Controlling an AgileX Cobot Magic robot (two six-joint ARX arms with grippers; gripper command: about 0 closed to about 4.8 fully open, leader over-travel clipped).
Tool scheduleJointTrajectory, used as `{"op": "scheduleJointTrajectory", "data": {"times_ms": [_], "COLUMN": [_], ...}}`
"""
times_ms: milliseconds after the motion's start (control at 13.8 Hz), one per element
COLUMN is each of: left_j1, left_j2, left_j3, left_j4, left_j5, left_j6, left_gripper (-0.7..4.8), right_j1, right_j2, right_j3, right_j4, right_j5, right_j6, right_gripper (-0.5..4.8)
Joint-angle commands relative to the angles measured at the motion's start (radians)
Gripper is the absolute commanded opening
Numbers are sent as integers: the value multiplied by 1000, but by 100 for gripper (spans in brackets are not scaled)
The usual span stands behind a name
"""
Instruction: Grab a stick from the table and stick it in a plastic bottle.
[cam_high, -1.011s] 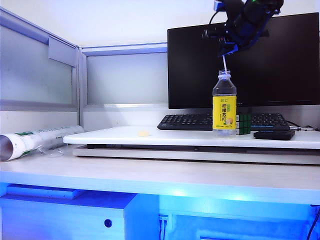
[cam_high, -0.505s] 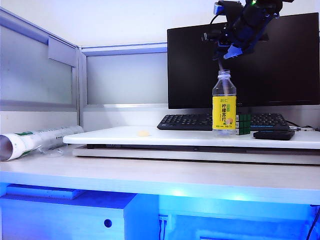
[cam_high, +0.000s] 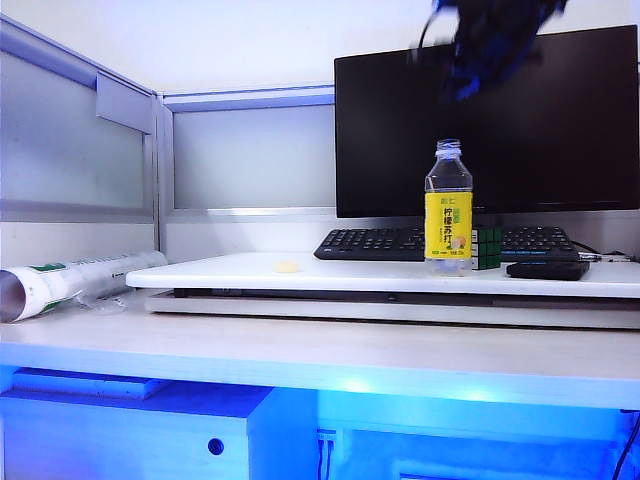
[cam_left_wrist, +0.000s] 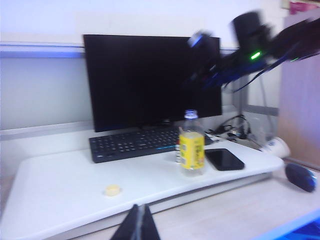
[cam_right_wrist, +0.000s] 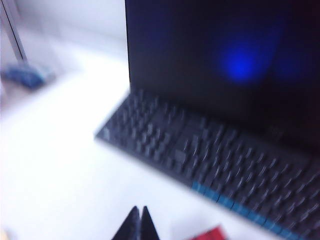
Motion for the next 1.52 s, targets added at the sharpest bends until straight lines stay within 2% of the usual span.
{"op": "scheduleJointTrajectory", "data": {"times_ms": [72, 433, 578, 794, 939, 1083, 1300, 1516], "left_j1": [1, 1, 1, 1, 1, 1, 1, 1], "left_j2": [1, 1, 1, 1, 1, 1, 1, 1], "left_j3": [0, 0, 0, 0, 0, 0, 0, 0], "left_j4": [11, -58, -134, -191, -216, -261, -349, -409], "left_j5": [-50, -169, -236, -315, -356, -436, -502, -539], "left_j6": [5, 45, 89, 96, 146, 201, 205, 215], "left_gripper": [-5, -5, -5, -5, -5, -5, -5, -5], "right_j1": [-7, -43, -79, -121, -139, -145, -150, -150], "right_j2": [-68, -196, -309, -461, -558, -684, -852, -1023], "right_j3": [6, -26, -159, -359, -480, -634, -845, -1006], "right_j4": [13, -121, -90, -37, -11, 8, 15, 13], "right_j5": [28, 39, 39, 39, 39, 43, 43, 47], "right_j6": [-4, -12, -10, 0, 0, 6, 77, 82], "right_gripper": [-9, -9, -9, -9, -9, -9, -9, -9]}}
